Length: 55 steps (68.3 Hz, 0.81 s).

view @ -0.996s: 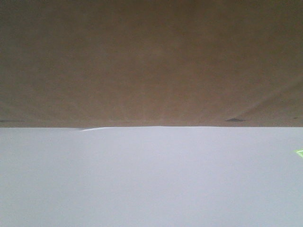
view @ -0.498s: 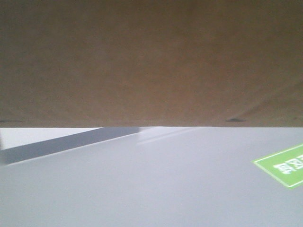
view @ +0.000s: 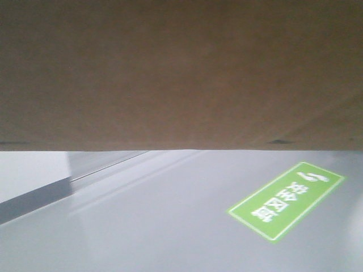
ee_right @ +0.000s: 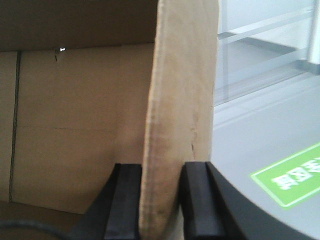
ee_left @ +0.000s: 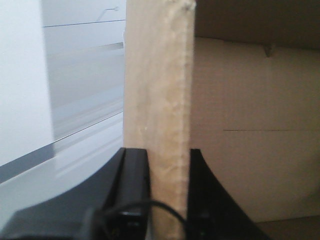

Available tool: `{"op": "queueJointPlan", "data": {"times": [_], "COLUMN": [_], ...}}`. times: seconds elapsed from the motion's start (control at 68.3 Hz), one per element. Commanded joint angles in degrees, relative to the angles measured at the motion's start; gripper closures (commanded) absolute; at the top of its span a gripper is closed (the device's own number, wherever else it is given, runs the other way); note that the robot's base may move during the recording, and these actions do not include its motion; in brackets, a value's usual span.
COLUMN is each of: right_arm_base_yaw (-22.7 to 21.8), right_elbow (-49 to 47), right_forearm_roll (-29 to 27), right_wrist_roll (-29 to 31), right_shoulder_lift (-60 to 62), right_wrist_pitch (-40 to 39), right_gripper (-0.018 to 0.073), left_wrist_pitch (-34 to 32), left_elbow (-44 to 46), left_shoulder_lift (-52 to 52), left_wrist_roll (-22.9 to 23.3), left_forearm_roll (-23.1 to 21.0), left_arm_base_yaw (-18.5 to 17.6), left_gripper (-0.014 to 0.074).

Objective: Grab box from left shelf to table start
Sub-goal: 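Keep the box clamped in both grippers while driving across the floor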

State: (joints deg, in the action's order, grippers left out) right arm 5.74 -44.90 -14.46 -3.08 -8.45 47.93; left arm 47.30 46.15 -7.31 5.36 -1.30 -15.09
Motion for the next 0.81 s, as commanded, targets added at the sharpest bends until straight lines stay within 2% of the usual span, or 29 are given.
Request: {"op": "queueJointPlan", "data": {"times": [0.0, 0.791], "right_arm_base_yaw": [-0.7, -0.7], "right_elbow": [-1.5, -1.5], "right_forearm_roll": [9.3, 9.3], "right_wrist_roll": [0.5, 0.5], "right_shoulder_lift": [-1.1, -1.1], "right_wrist_pitch": [-9.2, -9.2], "right_gripper": [0.0505, 0.0505], "left_wrist_pitch": [-11.7, -11.6], "left_elbow": [2.6, 2.6], "left_shoulder_lift": [-0.3, -0.3], "left_wrist_roll": [0.8, 0.8], "left_forearm_roll": [2.4, 2.4], "left_arm_base_yaw": [-0.2, -0.3], "left_gripper": [0.0696, 0.0696]}}
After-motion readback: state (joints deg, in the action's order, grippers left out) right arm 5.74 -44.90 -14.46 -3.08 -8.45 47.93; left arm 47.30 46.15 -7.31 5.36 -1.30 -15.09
